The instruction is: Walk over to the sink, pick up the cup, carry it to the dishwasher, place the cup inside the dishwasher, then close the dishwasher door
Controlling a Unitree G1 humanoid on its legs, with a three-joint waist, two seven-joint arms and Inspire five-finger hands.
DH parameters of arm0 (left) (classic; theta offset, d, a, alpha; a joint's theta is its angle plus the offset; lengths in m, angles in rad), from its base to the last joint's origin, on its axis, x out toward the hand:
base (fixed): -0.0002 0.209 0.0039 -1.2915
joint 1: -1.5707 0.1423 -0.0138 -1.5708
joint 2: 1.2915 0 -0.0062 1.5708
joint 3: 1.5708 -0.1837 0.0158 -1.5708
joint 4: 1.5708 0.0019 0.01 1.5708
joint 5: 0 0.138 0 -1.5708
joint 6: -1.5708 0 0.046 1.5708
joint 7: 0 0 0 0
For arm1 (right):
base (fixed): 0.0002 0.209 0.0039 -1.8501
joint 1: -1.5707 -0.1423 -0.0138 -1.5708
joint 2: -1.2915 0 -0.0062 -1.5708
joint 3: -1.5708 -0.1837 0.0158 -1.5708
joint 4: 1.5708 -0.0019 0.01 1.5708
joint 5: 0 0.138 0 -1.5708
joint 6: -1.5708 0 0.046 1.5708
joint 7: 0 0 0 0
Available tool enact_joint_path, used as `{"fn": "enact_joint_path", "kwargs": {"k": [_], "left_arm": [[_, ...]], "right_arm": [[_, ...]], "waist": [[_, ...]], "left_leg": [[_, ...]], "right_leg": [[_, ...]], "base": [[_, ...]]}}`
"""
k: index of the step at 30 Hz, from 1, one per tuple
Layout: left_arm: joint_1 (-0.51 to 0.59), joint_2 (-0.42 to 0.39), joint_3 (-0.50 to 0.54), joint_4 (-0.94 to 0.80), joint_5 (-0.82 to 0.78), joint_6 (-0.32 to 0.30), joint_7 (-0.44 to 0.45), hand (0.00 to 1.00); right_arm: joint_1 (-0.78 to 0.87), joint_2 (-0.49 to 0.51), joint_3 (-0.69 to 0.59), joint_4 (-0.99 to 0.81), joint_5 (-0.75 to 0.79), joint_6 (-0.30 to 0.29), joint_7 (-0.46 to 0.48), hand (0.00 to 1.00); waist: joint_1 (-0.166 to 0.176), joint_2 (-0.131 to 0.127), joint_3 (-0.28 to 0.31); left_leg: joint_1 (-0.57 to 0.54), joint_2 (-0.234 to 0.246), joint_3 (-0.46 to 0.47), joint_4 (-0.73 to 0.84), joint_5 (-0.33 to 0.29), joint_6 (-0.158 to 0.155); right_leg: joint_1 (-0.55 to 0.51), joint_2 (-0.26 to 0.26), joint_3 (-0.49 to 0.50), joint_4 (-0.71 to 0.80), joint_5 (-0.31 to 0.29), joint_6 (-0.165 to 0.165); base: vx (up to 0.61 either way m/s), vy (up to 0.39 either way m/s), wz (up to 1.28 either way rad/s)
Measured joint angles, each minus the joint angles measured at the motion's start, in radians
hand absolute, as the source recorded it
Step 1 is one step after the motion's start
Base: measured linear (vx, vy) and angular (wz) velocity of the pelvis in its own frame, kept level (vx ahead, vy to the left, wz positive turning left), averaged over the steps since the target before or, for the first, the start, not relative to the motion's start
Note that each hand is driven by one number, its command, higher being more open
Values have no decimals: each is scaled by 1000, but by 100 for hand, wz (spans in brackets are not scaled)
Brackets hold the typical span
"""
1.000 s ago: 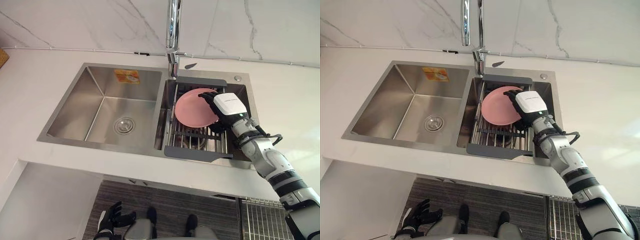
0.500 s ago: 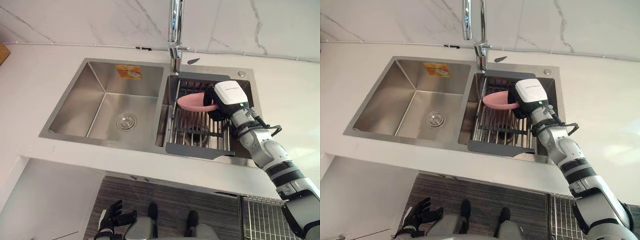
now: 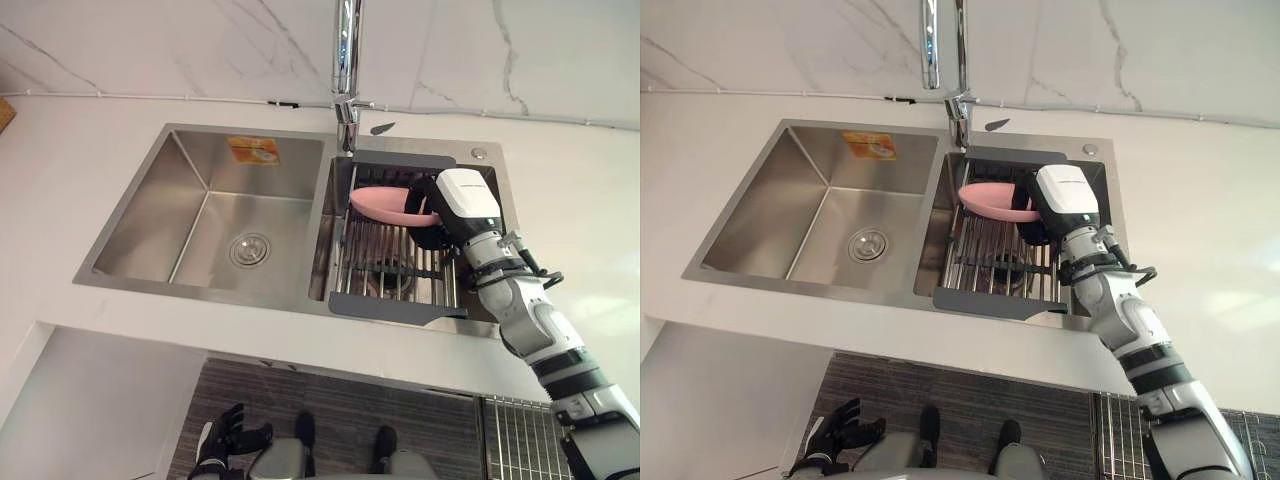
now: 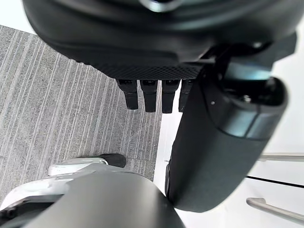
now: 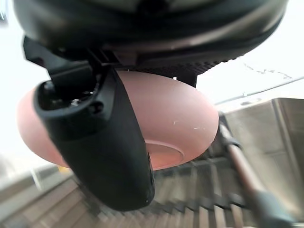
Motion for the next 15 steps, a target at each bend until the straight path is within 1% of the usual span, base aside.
{"fn": "enact_joint_path", "kwargs": {"k": [5, 8, 14, 15], "left_arm": [[0, 1, 2, 10, 1, 8, 0, 90], [-1, 1, 7, 14, 1, 12, 0, 90], [-2, 0, 7, 30, 2, 15, 0, 90], [-2, -1, 7, 35, 2, 17, 0, 90]], "right_arm": [[71, 73, -85, -159, 11, -13, -4, 30], [125, 121, -148, -264, 29, -25, -23, 30], [191, 198, -240, -355, 42, -33, -45, 30], [210, 215, -256, -365, 46, -33, -49, 30]], "waist": [[-3, -3, 1], [-6, -5, 0], [-9, -7, -2], [-11, -10, -9]], "left_leg": [[43, 0, 20, -18, 0, 1], [77, 3, 26, -39, 4, 8], [110, 5, 38, -58, 8, 13], [117, 4, 40, -63, 8, 13]], "right_leg": [[35, 2, 16, -20, 1, 0], [60, 8, 22, -31, 1, 0], [82, 12, 34, -41, 3, -1], [89, 12, 35, -46, 4, -1]], "base": [[-33, 0, -11], [-33, -20, -6], [-6, -8, -6], [0, 0, 0]]}}
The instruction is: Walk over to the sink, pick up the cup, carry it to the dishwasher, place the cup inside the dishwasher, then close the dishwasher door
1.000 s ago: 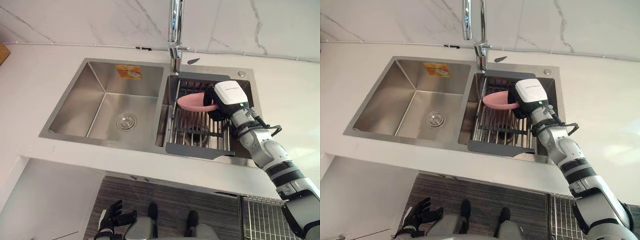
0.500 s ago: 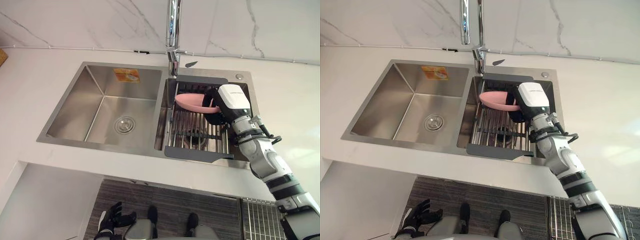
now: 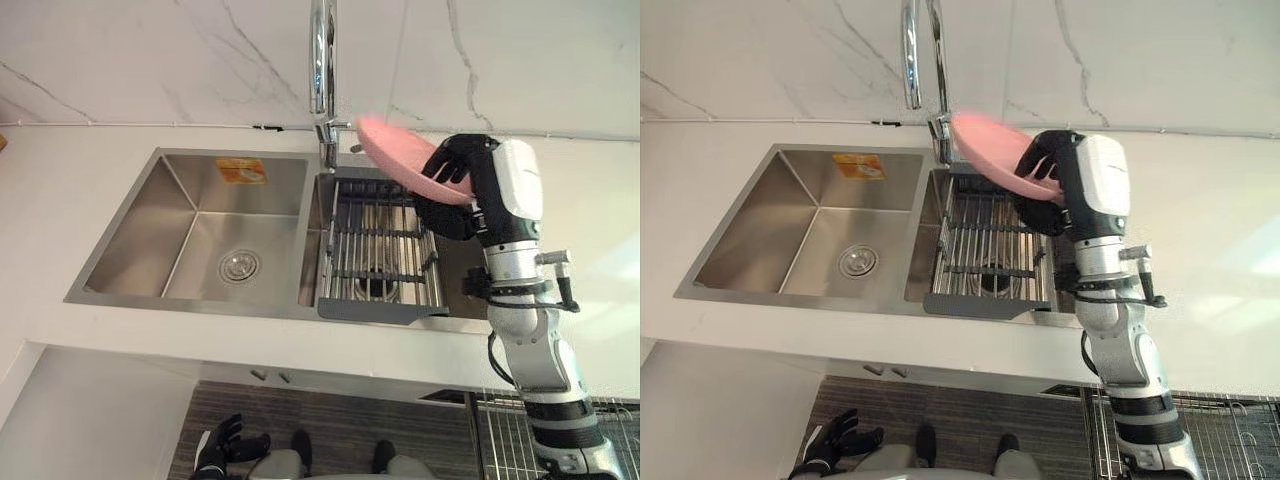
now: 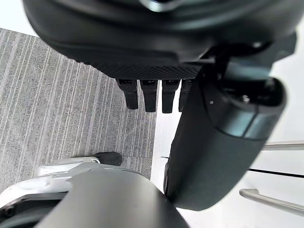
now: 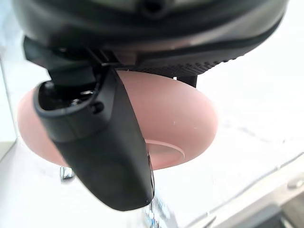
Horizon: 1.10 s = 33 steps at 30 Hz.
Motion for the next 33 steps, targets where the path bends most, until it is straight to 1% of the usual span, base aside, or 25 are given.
{"fn": "enact_joint_path", "kwargs": {"k": [3, 8, 12, 15, 17, 18, 19, 21, 22, 24, 25, 26, 27, 28, 29, 31, 32, 33], "left_arm": [[0, 2, 0, 3, 1, 6, 0, 90], [0, 3, 0, 9, 18, 13, 0, 90], [1, 3, -1, 13, 18, 16, 0, 90], [4, 3, -4, 24, 18, 18, 1, 90], [4, 3, -1, 22, 18, 17, 1, 90], [4, 2, 0, 12, 18, 15, 1, 90], [1, 1, 0, -3, 17, 12, 1, 90], [-14, -2, 6, -6, 12, 6, 2, 90], [-29, -1, 6, -4, -1, 6, 7, 90], [-38, 1, 0, -5, -3, 5, 15, 90], [-40, 3, -5, -6, -2, 3, 16, 90], [-43, 8, -5, -5, -3, 2, 16, 90], [-44, 1, -1, -4, -5, 1, 17, 90], [-43, -1, -2, -1, -3, 0, 18, 90], [-43, -8, -6, 5, -2, 1, 18, 90], [-47, 5, 2, 8, -7, 2, 20, 90], [-47, 8, 5, 6, -14, -8, 21, 90], [-48, 7, 5, 6, -14, -9, 20, 90]], "right_arm": [[62, 40, -35, -48, 3, 0, -13, 30], [143, 114, -67, -77, 3, -1, -19, 30], [204, 145, -83, -92, 3, 0, -23, 30], [247, 162, -114, -94, 2, 1, -38, 30], [262, 162, -137, -108, 1, 4, -43, 30], [275, 159, -156, -134, 1, 5, -55, 30], [279, 155, -182, -170, 1, 5, -71, 30], [265, 143, -208, -186, 1, 5, -102, 30], [251, 134, -218, -174, 1, 10, -109, 30], [222, 119, -216, -154, 1, 25, -111, 30], [209, 105, -216, -154, 0, 24, -111, 30], [199, 95, -216, -152, 0, 23, -111, 30], [186, 77, -216, -137, -1, 23, -114, 30], [189, 70, -217, -124, -2, 25, -115, 30], [193, 70, -217, -112, -9, 29, -116, 30], [199, 85, -216, -89, -10, 34, -117, 30], [203, 84, -215, -70, -25, 50, -116, 30], [201, 84, -213, -64, -30, 56, -116, 30]], "waist": [[-3, -7, -8], [-16, -9, -11], [-20, -8, -14], [-22, -7, -34], [-25, -7, -36], [-29, -7, -37], [-38, 0, -37], [-45, 7, -29], [-44, 9, -17], [-38, 10, -13], [-33, 8, -12], [-31, 1, -7], [-31, 13, -8], [-38, 18, -11], [-52, 23, -11], [-54, 3, 4], [-52, -4, 12], [-52, -4, 15]], "left_leg": [[9, 0, 2, -5, 0, 0], [30, 0, 8, -9, 0, 0], [36, 1, 14, -9, -1, -1], [34, 2, 19, -8, -2, -2], [8, 2, 18, 24, -19, -7], [-46, 4, 11, 78, -44, -11], [-126, 9, 1, 151, -68, -14], [-199, 16, -13, 217, -71, -16], [-215, 20, -22, 244, -71, -16], [-250, 17, -52, 304, -73, -19], [-254, 5, -78, 304, -83, -32], [-263, 3, -93, 324, -103, -25], [-284, 10, -112, 433, -165, -19], [-270, 17, -117, 455, -199, -29], [-240, 20, -128, 402, -237, -37], [-239, -2, -88, 390, -233, -22], [-244, -13, -41, 402, -236, -4], [-246, -16, -20, 408, -237, 3]], "right_leg": [[8, 0, 1, -5, 0, 0], [25, 1, 7, -7, 0, 0], [27, 2, 16, -7, 0, 0], [24, 3, 21, -9, 0, 0], [15, 2, 16, -8, -1, 0], [-9, 0, 7, -5, -3, -2], [-54, 1, -3, 6, -3, -3], [-117, 2, -6, 52, 0, -7], [-141, 0, -6, 93, -5, -13], [-191, -11, 5, 174, -27, -23], [-218, -26, 19, 198, -45, -23], [-234, -32, 25, 210, -54, -23], [-264, -32, 43, 235, -58, -22], [-275, -30, 58, 247, -59, -15], [-301, -29, 79, 268, -55, -5], [-334, -44, 132, 282, -38, 12], [-348, -47, 176, 262, -3, 28], [-348, -45, 195, 243, 16, 35]], "base": [[0, 0, 0], [-17, -2, -2], [-45, -5, -6], [-31, -3, -5], [-48, -2, 0], [-84, 0, 18], [-69, 5, 19], [-58, 9, 15], [-87, 3, 7], [-106, -2, -8], [-97, 10, -21], [-130, 55, -40], [-100, 98, -43], [-114, 155, -49], [-120, 206, -50], [-120, 186, -67], [-115, 162, -76], [-199, 311, -98]]}}
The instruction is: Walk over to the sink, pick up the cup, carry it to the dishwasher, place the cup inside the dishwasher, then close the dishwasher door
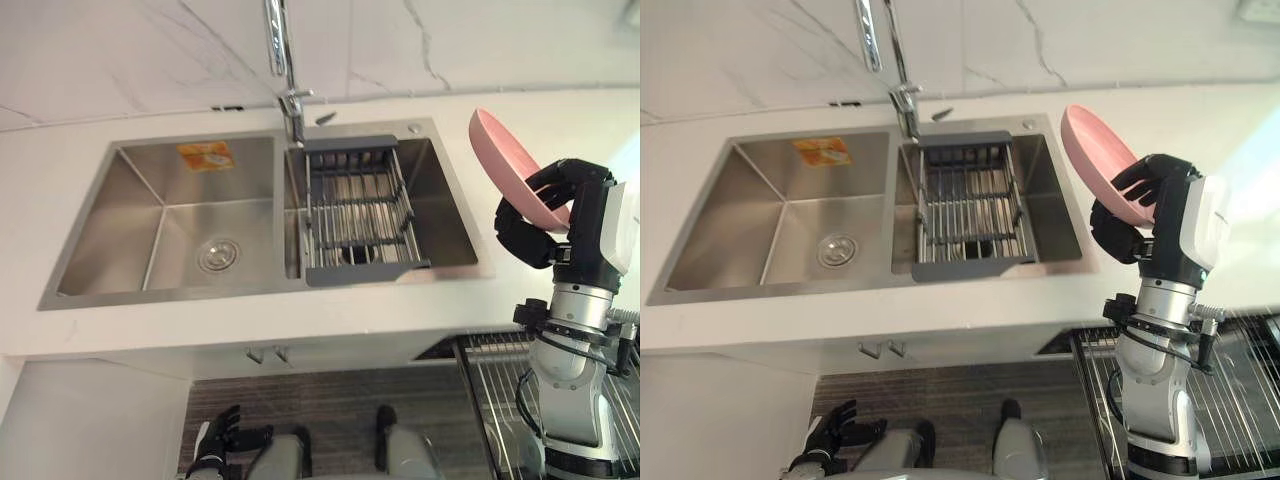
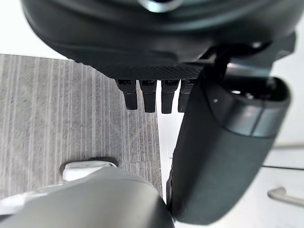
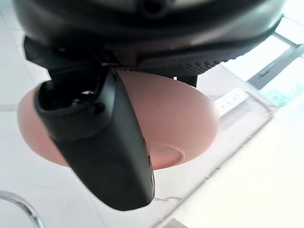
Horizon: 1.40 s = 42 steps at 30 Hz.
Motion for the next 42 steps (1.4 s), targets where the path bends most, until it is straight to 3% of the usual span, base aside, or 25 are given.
{"fn": "enact_joint_path", "kwargs": {"k": [1, 3, 4, 5, 8, 9, 11, 12, 14, 18, 26, 36, 42], "left_arm": [[0, 1, 0, -3, 1, -2, 0, 90], [0, -2, 6, -5, 1, -4, 1, 90], [-8, -7, 8, -3, -1, -5, 7, 90], [-10, 0, 8, -3, -3, -5, 12, 90], [-13, 8, 7, -1, -8, 2, 17, 90], [-11, 12, 5, -1, -7, 4, 17, 90], [-11, 24, 5, -3, -7, 11, 17, 90], [-14, 30, 4, -3, -7, 13, 19, 90], [-8, 26, 4, -4, -8, 16, 26, 90], [-6, 31, -16, -2, 14, 16, 24, 90], [2, 35, -50, 7, 32, 22, 22, 90], [22, 21, -95, 43, 34, 23, 18, 90], [23, 1, -94, 44, 34, 22, 17, 90]], "right_arm": [[-2, 0, 9, 7, -12, 11, 0, 30], [-3, -2, 33, 9, -29, 17, 0, 30], [-11, -2, 53, 11, -32, 17, 0, 30], [-12, 0, 76, 19, -38, 18, 1, 30], [-11, 0, 92, 25, -53, 16, 6, 30], [-12, 0, 96, 25, -67, 11, 6, 30], [-13, -1, 99, 25, -71, 8, 6, 30], [-18, -5, 96, 27, -76, 8, 6, 30], [-18, -6, 94, 63, -76, 19, 7, 30], [4, -6, 60, 62, -76, 22, 7, 30], [90, -3, -58, 60, -76, 31, 4, 30], [127, 0, -207, 238, -12, 78, -36, 30], [123, -1, -246, 369, 34, 98, -37, 30]], "waist": [[1, -10, 8], [1, -6, 10], [2, 8, 22], [0, -1, 31], [2, -15, 30], [2, -23, 20], [6, -48, 3], [1, -55, -3], [-3, -45, -14], [-16, -43, -22], [-27, -33, -46], [-53, 21, -89], [-54, 58, -76]], "left_leg": [[0, -12, 44, 5, -1, 18], [-8, -3, 123, -7, 6, 54], [-6, 18, 176, -21, 13, 69], [6, 24, 219, -38, 20, 80], [33, 31, 289, -65, 24, 87], [35, 29, 314, -82, 27, 84], [25, 21, 358, -107, 35, 65], [4, 25, 373, -97, 40, 65], [-8, 48, 340, -69, 51, 63], [37, 49, 324, -65, 52, 63], [71, 30, 298, -93, 54, 59], [71, -29, 277, -217, 117, 70], [47, -49, 259, -269, 155, 78]], "right_leg": [[-2, -1, 39, -46, 38, 6], [-10, -9, 48, -106, 39, -42], [-52, -21, -5, -27, 1, -76], [-83, -36, -65, 130, -41, -83], [-28, -60, -152, 308, -148, -83], [24, -59, -177, 307, -186, -68], [118, -44, -187, 133, -209, -45], [155, -28, -187, 0, -193, -16], [187, 15, -159, -94, -128, -22], [260, 25, -136, -155, -104, -19], [301, 23, -133, -209, -77, -13], [247, -5, -131, -215, -51, 4], [205, -12, -144, -215, -44, 8]], "base": [[-145, 256, -104], [-197, 253, -118], [-238, 233, -120], [-184, 181, -115], [-114, 94, -87], [-69, 24, -83], [-48, -18, -75], [-17, -60, -50], [29, -62, -55], [66, -41, -25], [-6, 8, -2], [-58, 47, 0], [-17, 12, 8]]}}
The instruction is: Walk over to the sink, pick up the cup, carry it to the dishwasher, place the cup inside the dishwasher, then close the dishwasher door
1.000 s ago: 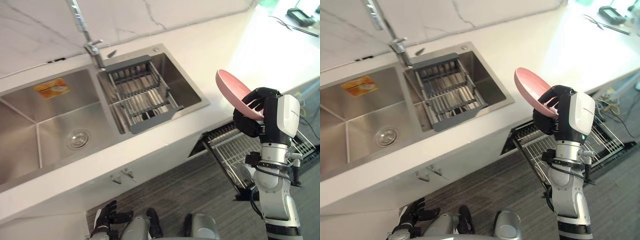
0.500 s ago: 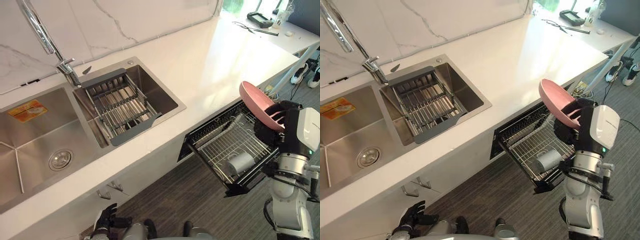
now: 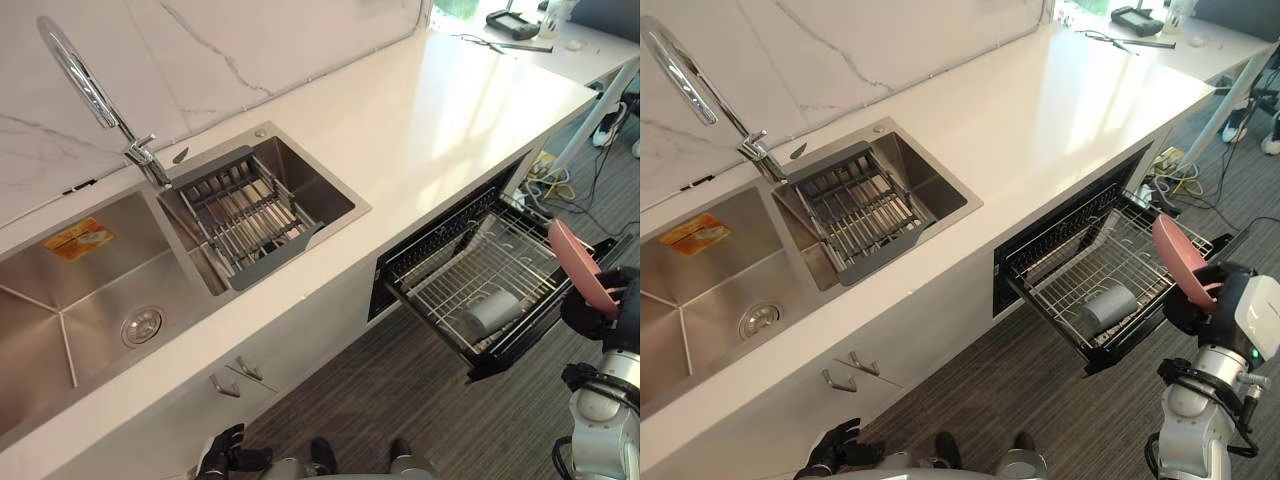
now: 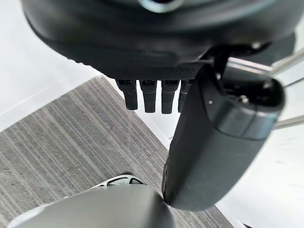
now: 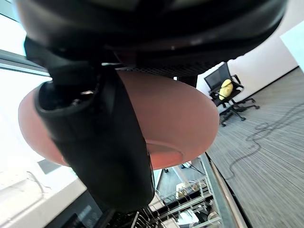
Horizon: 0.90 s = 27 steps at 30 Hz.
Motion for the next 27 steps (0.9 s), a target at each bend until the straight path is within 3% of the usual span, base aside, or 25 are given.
{"fn": "enact_joint_path", "kwargs": {"k": [4, 7, 14, 22, 27], "left_arm": [[-7, -11, 3, -17, -2, -13, 0, 90], [-17, -21, 3, -36, -3, -24, -1, 90], [-46, -27, 3, -86, -24, -45, 5, 90], [-73, -28, 3, -99, -46, -67, 6, 90], [-79, -29, 2, -123, -64, -77, 6, 90]], "right_arm": [[-54, -13, -1, 77, 31, 1, -1, 30], [-131, -76, 0, 97, 36, -1, -18, 30], [-303, -207, 51, 238, 37, -2, -20, 30], [-448, -290, 156, 437, 97, -7, -9, 30], [-552, -393, 239, 533, 118, -7, 1, 30]], "waist": [[1, 32, 41], [2, 58, 76], [8, 84, 169], [11, 85, 224], [9, 87, 264]], "left_leg": [[-54, -2, -22, 3, 19, 1], [-87, -2, -27, 18, 25, 2], [-140, -1, -54, 28, 39, -4], [-185, -8, -80, 33, 47, -16], [-198, -16, -90, 34, 56, -16]], "right_leg": [[-47, 1, -8, 5, 11, -2], [-76, -1, -7, 21, 11, -2], [-140, -4, -12, 64, 6, -8], [-201, -16, -14, 116, -3, -10], [-224, -22, -10, 138, -4, -10]], "base": [[6, -21, 6], [0, 0, 0], [-39, -8, 5], [-27, 11, 3], [-18, 12, 1]]}}
